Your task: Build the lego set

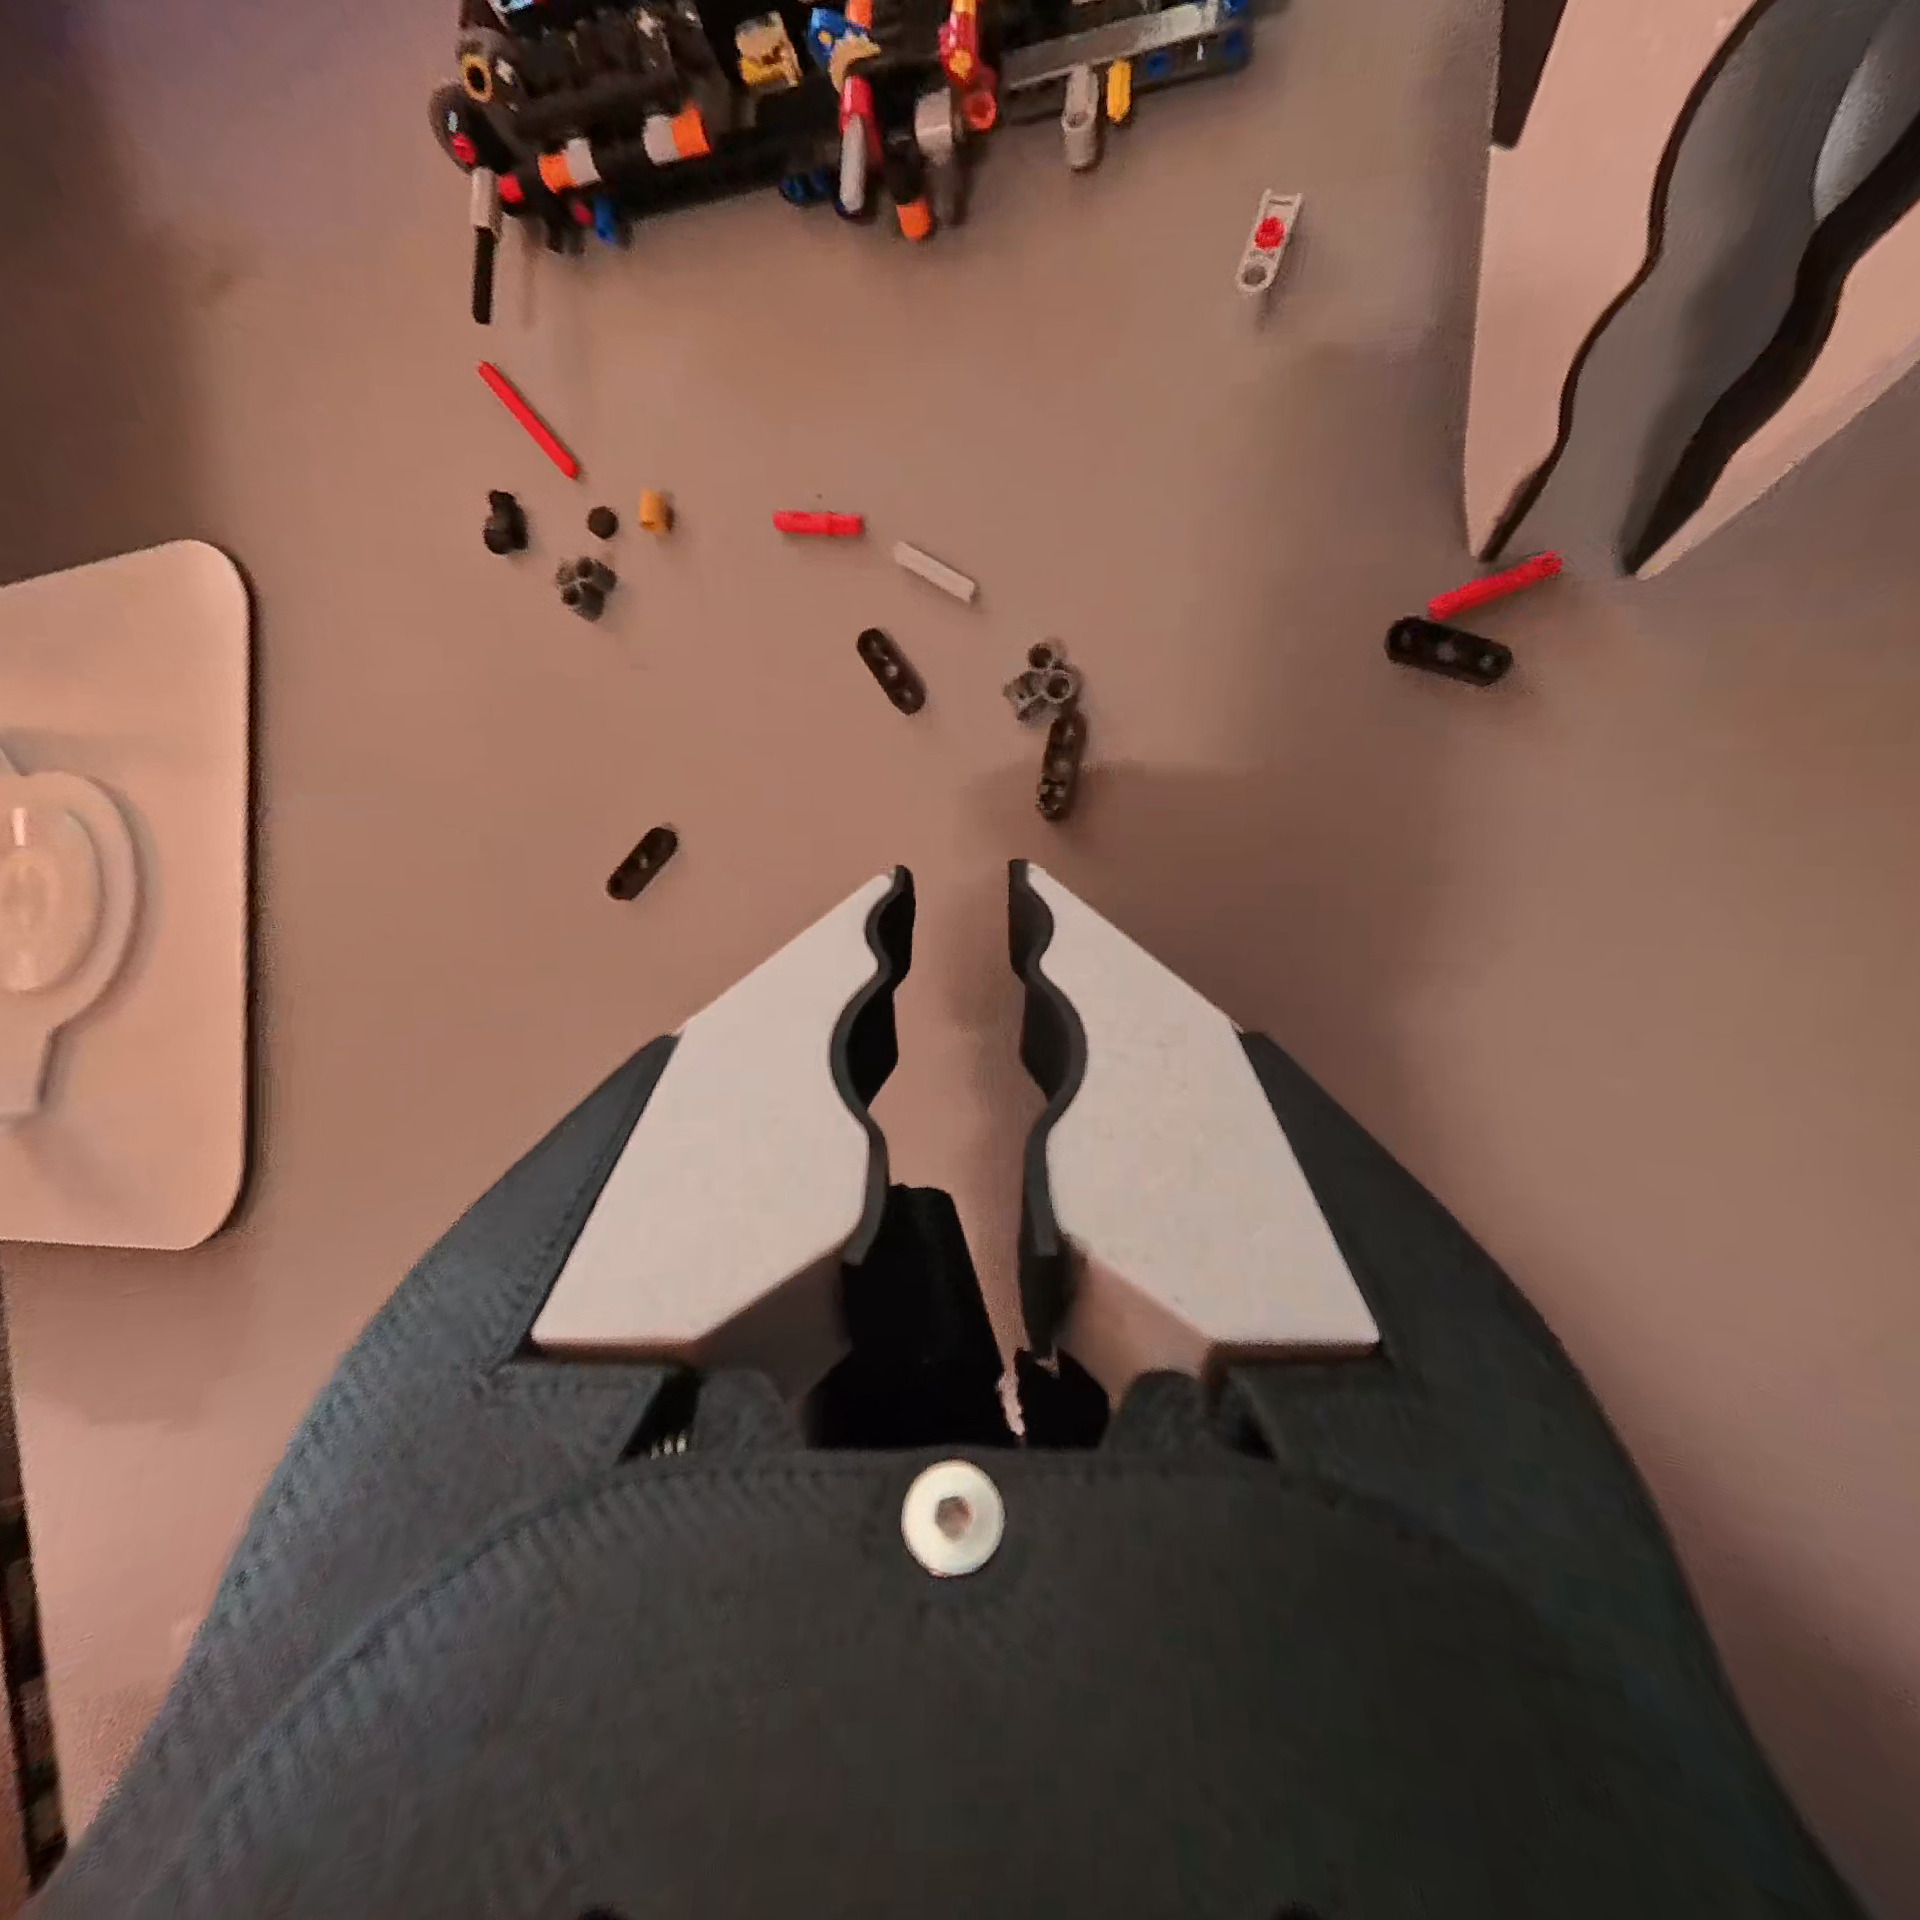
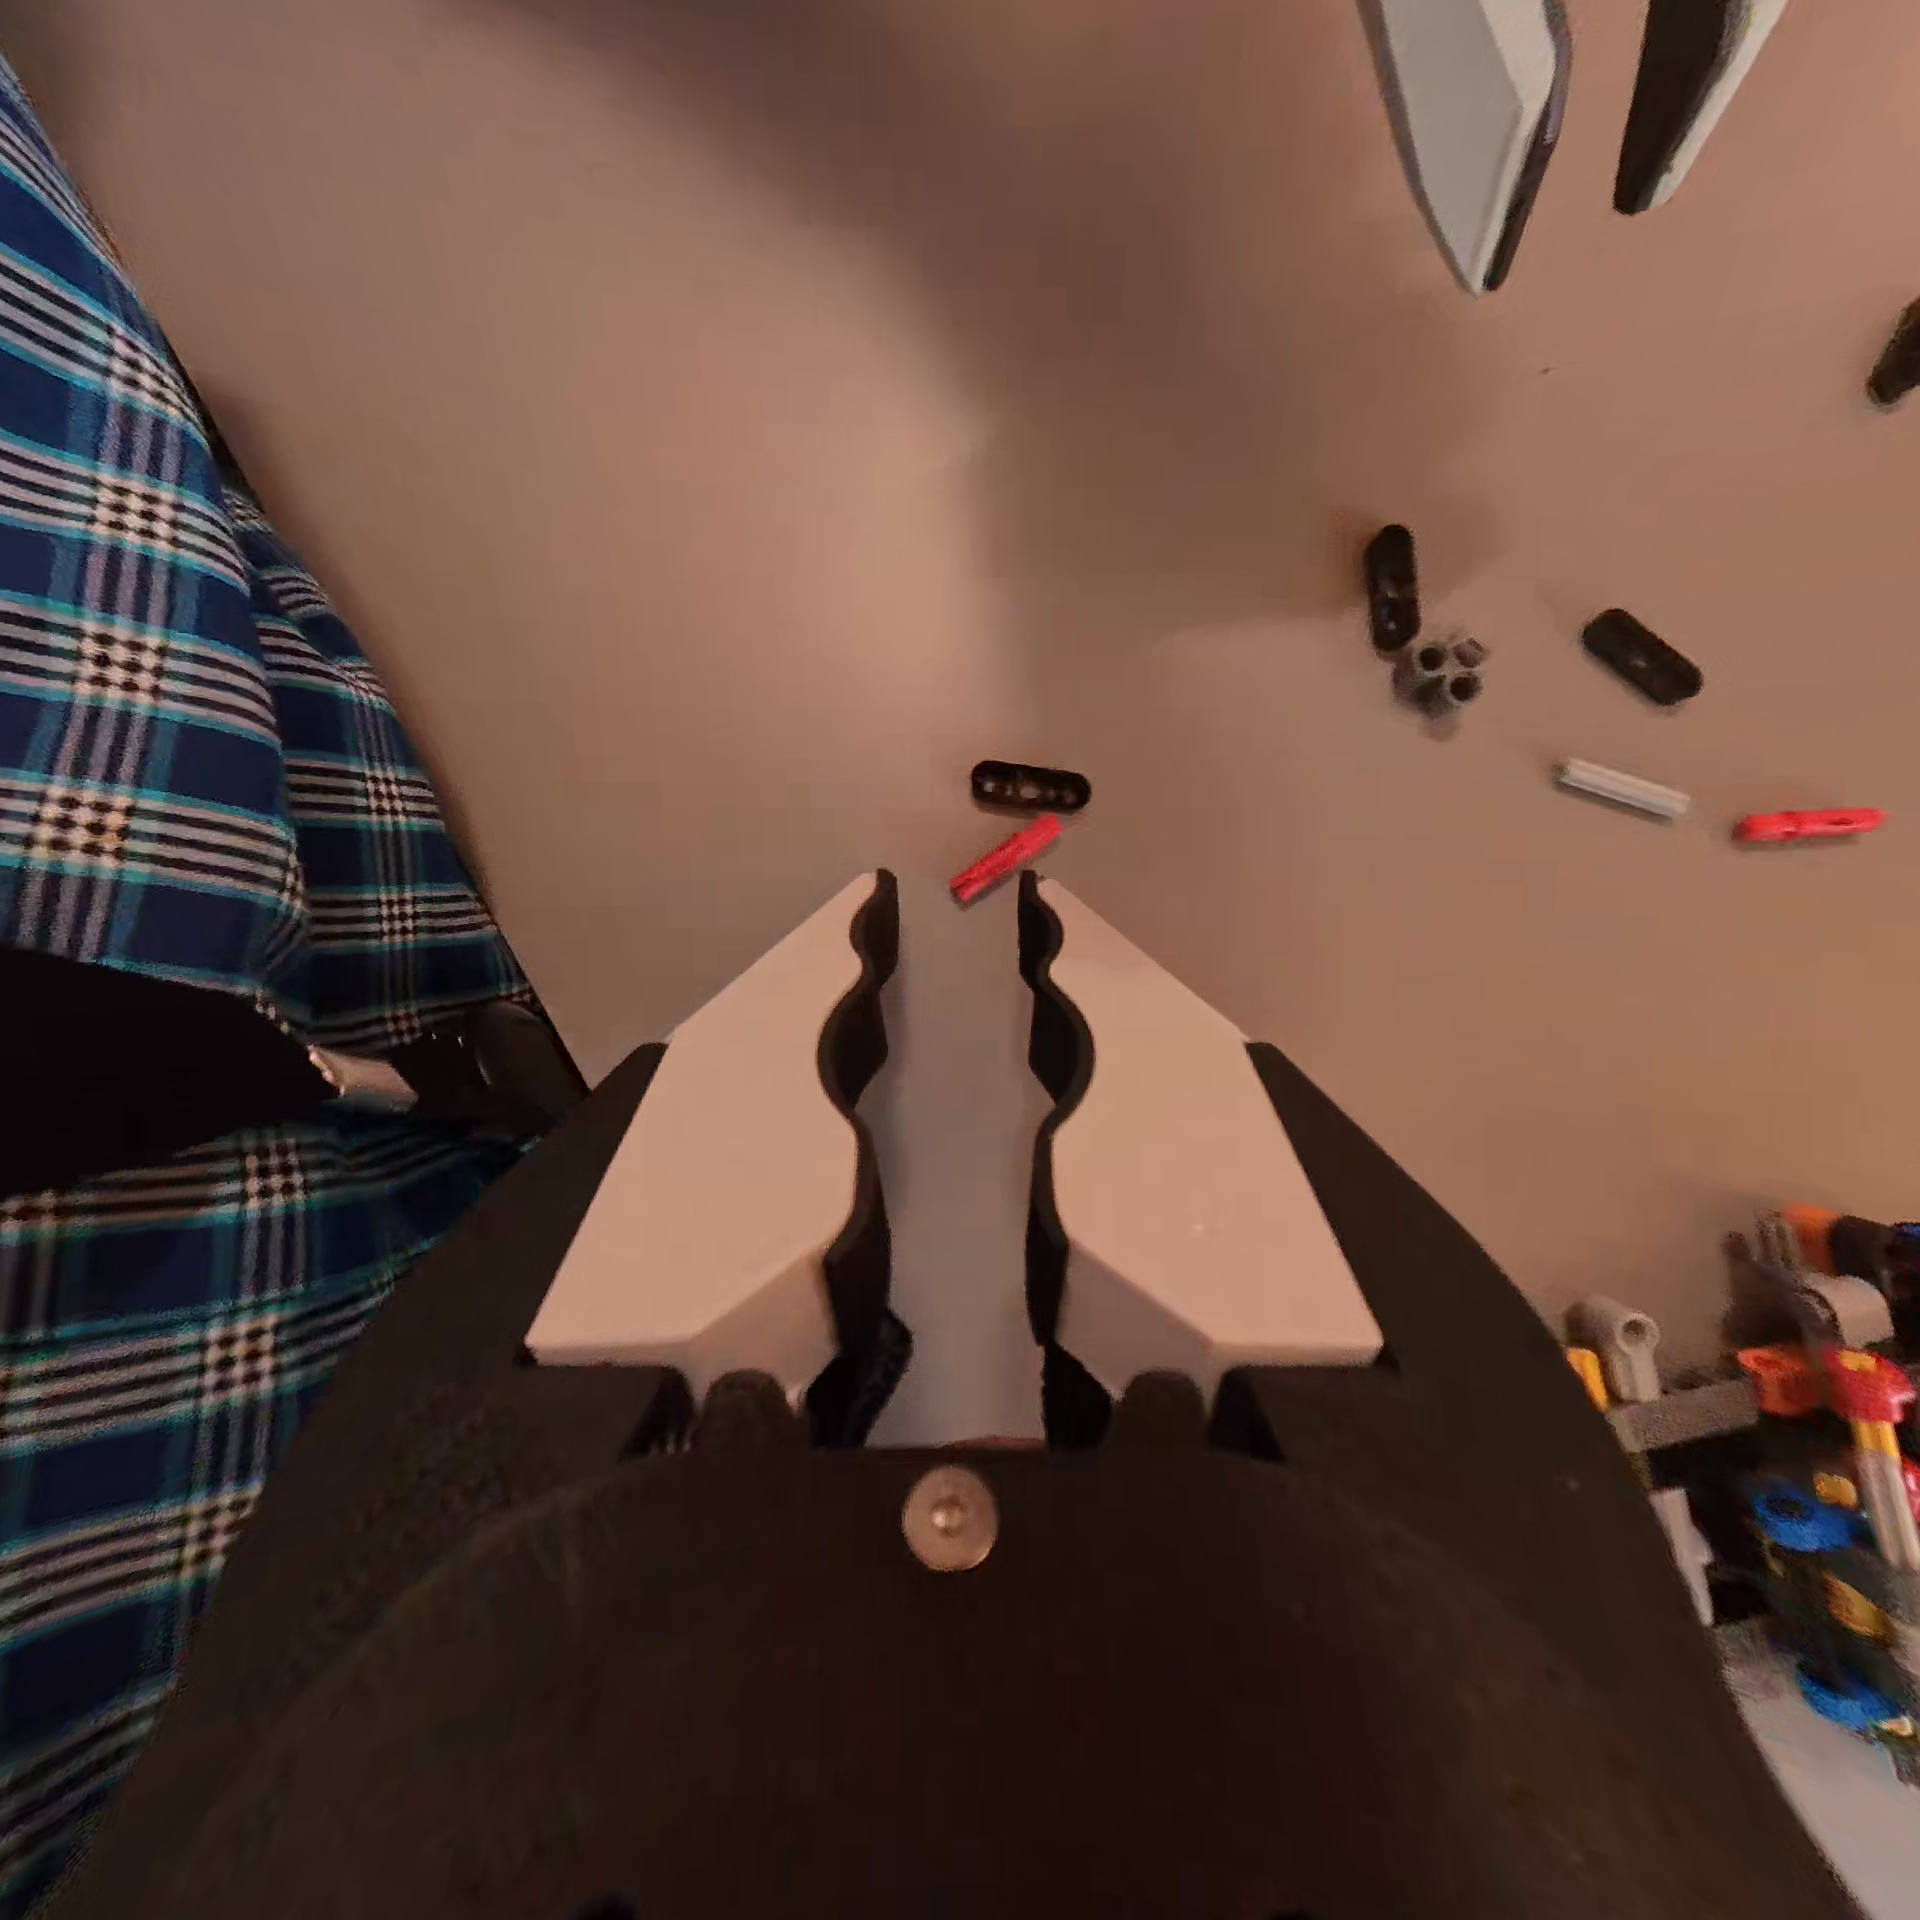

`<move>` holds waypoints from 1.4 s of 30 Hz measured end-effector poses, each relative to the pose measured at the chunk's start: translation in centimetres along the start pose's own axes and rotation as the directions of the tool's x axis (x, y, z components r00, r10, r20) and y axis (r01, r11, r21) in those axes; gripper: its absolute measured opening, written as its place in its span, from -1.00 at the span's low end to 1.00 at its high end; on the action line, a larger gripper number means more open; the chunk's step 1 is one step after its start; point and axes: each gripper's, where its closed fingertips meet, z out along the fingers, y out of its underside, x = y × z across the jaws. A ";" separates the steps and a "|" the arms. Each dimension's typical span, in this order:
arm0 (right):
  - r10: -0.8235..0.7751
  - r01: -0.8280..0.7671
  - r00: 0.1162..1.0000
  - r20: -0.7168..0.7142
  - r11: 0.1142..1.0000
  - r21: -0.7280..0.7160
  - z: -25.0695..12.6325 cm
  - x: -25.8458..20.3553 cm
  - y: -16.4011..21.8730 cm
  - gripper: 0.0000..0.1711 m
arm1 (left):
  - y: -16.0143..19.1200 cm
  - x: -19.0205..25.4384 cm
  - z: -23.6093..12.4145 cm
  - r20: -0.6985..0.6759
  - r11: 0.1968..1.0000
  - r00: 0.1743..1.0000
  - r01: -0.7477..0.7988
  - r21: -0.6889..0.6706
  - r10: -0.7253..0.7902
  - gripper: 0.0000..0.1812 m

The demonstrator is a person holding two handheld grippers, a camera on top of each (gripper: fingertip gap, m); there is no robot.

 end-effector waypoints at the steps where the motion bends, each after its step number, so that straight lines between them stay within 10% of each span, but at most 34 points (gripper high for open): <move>1: -0.010 0.010 1.000 -0.017 1.000 -0.010 0.3 0.0 0.1 -0.78 | 0.2 0.2 0.1 0.000 1.000 1.000 0.001 -0.006 -0.001 -0.80; 12: -0.087 0.088 0.985 -0.149 0.996 0.001 2.4 1.9 -3.1 -1.00 | 1.1 1.0 0.4 0.033 0.999 0.998 0.046 -0.012 -0.045 -0.79; 26: -0.138 0.164 0.970 -0.203 0.979 0.121 -0.2 7.5 -8.8 -0.87 | 11.2 -8.5 -5.6 0.543 0.908 0.804 0.385 -0.164 -0.243 -0.73; 42: -0.271 0.273 0.961 -0.054 0.962 0.030 12.9 18.0 -18.8 -0.86 | 12.8 -7.2 -7.1 0.503 0.901 0.793 0.429 -0.063 -0.343 -0.73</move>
